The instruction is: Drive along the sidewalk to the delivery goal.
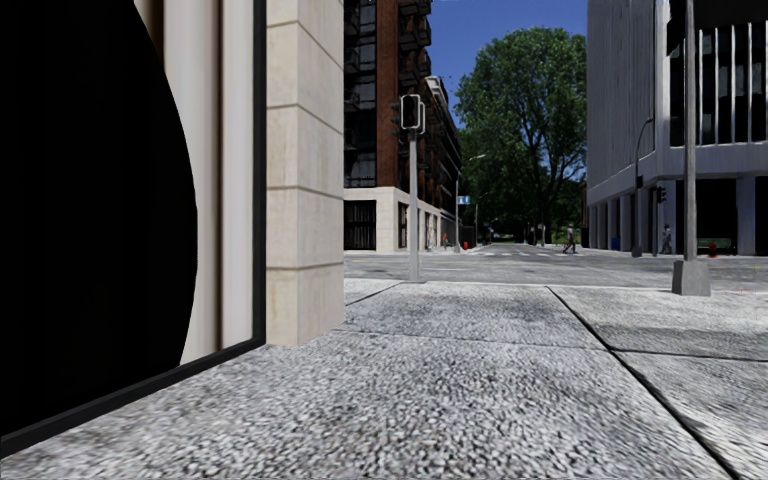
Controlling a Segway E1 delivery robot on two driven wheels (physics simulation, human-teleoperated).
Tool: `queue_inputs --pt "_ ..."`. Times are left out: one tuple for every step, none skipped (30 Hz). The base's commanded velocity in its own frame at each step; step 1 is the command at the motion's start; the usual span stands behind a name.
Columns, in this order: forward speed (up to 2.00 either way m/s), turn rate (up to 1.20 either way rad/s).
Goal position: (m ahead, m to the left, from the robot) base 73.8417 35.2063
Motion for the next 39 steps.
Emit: queue_inputs --pt "1.48 0.0" --pt "1.48 0.0" --pt "1.55 0.0" --pt "1.58 0.0" --pt "1.59 0.0" --pt "1.61 0.0" --pt "1.61 0.0" --pt "1.63 0.0" --pt "1.74 0.0" --pt "1.74 0.0" --pt "2.0 0.0" --pt "2.0 -0.17" --pt "2.0 -0.35" --pt "2.0 -0.35" --pt "2.0 -0.41" --pt "2.0 -0.42" --pt "2.0 0.0" --pt "2.0 0.0" --pt "2.0 0.0" --pt "2.0 0.0" --pt "2.0 0.0" --pt "2.0 0.0" --pt "2.0 0.0" --pt "2.0 0.0" --pt "2.0 0.0" --pt "2.0 0.0" --pt "2.0 0.0" --pt "2.0 0.0" --pt "2.0 0.0" --pt "2.0 0.0" --pt "2.0 0.0" --pt "2.0 0.0" --pt "2.0 0.0" --pt "2.0 0.0" --pt "2.0 0.0" --pt "2.0 0.0" --pt "2.0 0.0" --pt "2.0 0.0" --pt "2.0 0.0"
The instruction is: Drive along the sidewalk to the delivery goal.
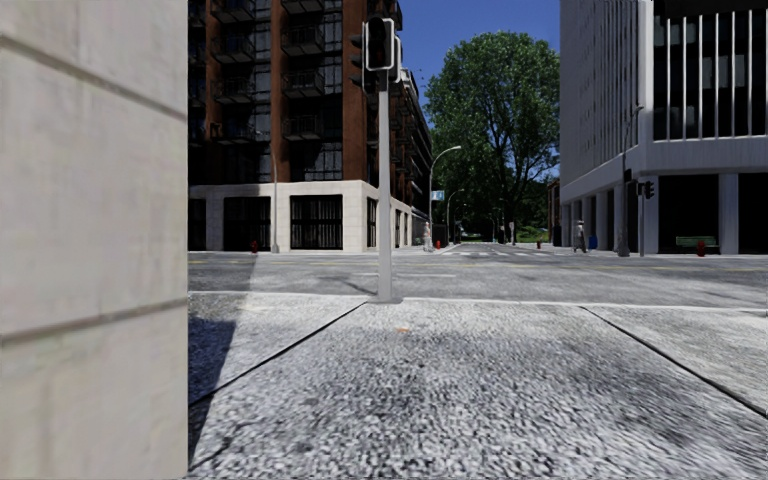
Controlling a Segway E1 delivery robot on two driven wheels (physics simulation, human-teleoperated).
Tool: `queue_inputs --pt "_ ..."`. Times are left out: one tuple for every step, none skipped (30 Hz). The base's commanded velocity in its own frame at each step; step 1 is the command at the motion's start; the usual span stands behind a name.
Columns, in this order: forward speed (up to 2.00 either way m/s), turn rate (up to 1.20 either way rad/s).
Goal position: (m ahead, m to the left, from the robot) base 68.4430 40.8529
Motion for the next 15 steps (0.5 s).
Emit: queue_inputs --pt "2.0 0.0" --pt "2.0 0.0" --pt "2.0 0.0" --pt "2.0 0.03" --pt "2.0 0.04" --pt "2.0 0.04" --pt "2.0 0.04" --pt "2.0 0.04" --pt "2.0 0.04" --pt "2.0 0.04" --pt "2.0 0.04" --pt "2.0 0.08" --pt "2.0 0.18" --pt "2.0 0.31" --pt "2.0 0.31"
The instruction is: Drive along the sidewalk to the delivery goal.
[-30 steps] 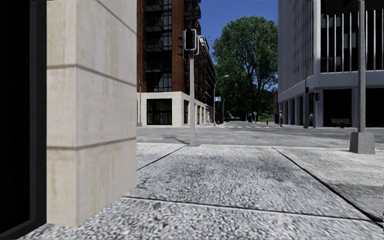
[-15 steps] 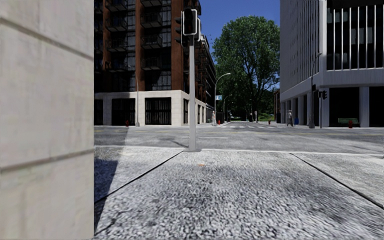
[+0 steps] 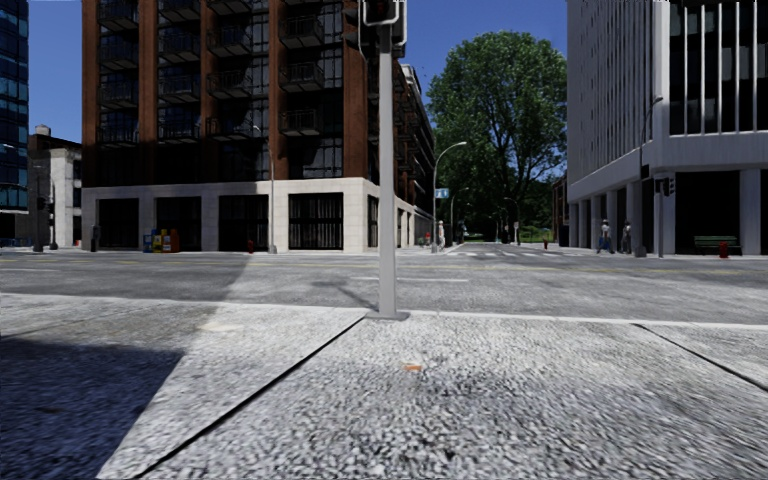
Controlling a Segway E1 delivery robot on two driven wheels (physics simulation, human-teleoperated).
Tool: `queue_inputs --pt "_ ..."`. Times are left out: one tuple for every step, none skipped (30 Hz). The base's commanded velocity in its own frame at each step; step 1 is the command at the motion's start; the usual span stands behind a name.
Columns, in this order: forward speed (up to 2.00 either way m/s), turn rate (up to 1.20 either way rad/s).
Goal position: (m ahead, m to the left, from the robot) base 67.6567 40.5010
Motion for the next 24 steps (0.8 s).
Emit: queue_inputs --pt "2.0 0.45" --pt "2.0 0.52" --pt "2.0 0.57" --pt "2.0 0.57" --pt "2.0 0.61" --pt "2.0 0.66" --pt "1.99 0.69" --pt "1.99 0.69" --pt "1.97 0.72" --pt "1.95 0.72" --pt "1.95 0.73" --pt "1.95 0.73" --pt "1.94 0.73" --pt "1.93 0.73" --pt "1.93 0.73" --pt "1.93 0.73" --pt "1.93 0.73" --pt "1.93 0.73" --pt "1.93 0.73" --pt "1.93 0.73" --pt "1.93 0.73" --pt "1.93 0.73" --pt "1.93 0.73" --pt "1.93 0.73"
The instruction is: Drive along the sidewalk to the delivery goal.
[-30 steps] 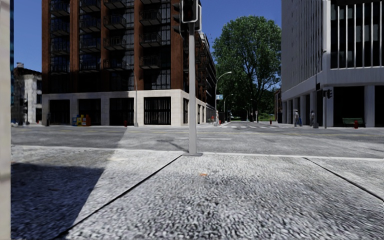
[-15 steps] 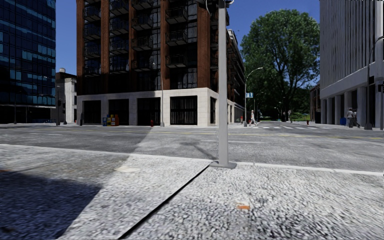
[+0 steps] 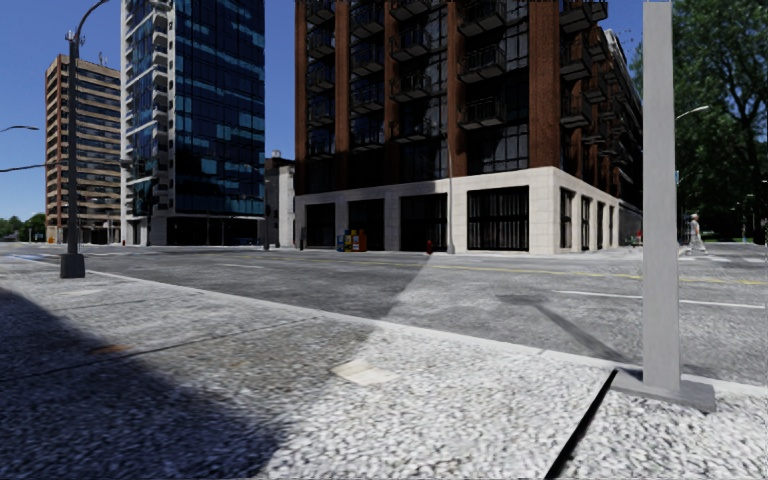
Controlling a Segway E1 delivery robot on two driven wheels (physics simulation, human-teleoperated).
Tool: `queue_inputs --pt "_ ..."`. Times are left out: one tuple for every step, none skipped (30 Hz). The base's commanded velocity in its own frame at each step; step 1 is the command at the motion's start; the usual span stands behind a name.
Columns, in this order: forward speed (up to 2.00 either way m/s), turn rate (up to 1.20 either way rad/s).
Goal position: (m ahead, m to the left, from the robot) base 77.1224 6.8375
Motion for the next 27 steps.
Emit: queue_inputs --pt "1.93 0.73" --pt "1.93 0.73" --pt "1.93 0.73" --pt "1.93 0.73" --pt "1.93 0.73" --pt "1.93 0.73" --pt "1.93 0.73" --pt "1.93 0.73" --pt "1.93 0.73" --pt "1.93 0.73" --pt "1.93 0.73" --pt "1.93 0.73" --pt "1.93 0.73" --pt "1.93 0.73" --pt "1.93 0.73" --pt "1.93 0.73" --pt "1.93 0.73" --pt "1.93 0.73" --pt "1.93 0.73" --pt "1.93 0.73" --pt "1.93 0.73" --pt "1.93 0.73" --pt "1.93 0.73" --pt "1.93 0.73" --pt "1.93 0.73" --pt "1.93 0.73" --pt "1.93 0.73"
